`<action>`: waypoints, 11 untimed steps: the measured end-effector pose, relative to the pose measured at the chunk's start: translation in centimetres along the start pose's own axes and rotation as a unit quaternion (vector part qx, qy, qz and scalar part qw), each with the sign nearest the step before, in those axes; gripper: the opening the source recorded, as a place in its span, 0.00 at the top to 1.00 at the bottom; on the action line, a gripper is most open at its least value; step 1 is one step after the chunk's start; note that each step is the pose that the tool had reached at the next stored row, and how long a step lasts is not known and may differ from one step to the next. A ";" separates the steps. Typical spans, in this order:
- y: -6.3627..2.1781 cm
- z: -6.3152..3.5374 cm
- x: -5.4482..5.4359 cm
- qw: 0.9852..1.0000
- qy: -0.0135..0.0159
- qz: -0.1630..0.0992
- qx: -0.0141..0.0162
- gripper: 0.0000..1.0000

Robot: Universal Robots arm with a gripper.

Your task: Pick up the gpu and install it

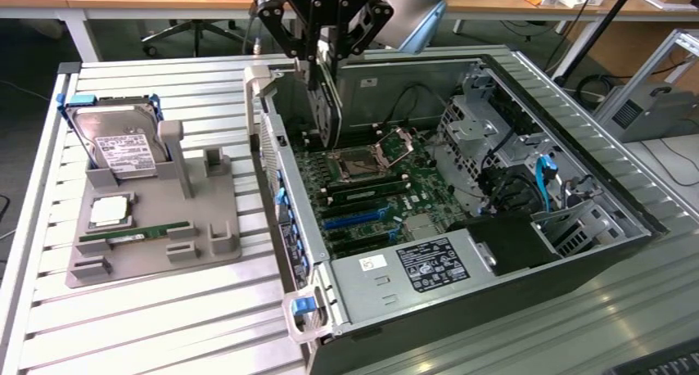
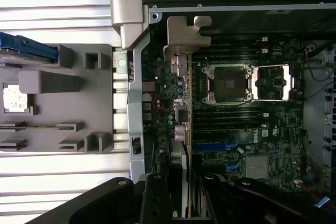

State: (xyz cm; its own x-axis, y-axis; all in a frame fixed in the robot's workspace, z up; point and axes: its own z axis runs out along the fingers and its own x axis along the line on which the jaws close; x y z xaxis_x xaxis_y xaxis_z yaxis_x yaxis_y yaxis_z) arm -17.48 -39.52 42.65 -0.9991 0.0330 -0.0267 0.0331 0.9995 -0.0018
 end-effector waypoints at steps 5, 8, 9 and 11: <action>-0.01 0.05 -0.1 1.000 0.000 0.000 0.000 0.73; -0.01 0.09 -0.2 1.000 0.000 0.000 0.000 0.73; 0.00 0.10 -0.3 1.000 0.000 0.000 0.000 0.73; 0.00 0.13 -0.3 1.000 0.000 0.000 0.000 0.73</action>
State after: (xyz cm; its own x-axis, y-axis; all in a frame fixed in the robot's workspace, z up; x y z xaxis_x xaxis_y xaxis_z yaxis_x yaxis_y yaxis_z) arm -17.15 -39.54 42.53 -0.9991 0.0330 -0.0267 0.0330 0.9995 -0.0020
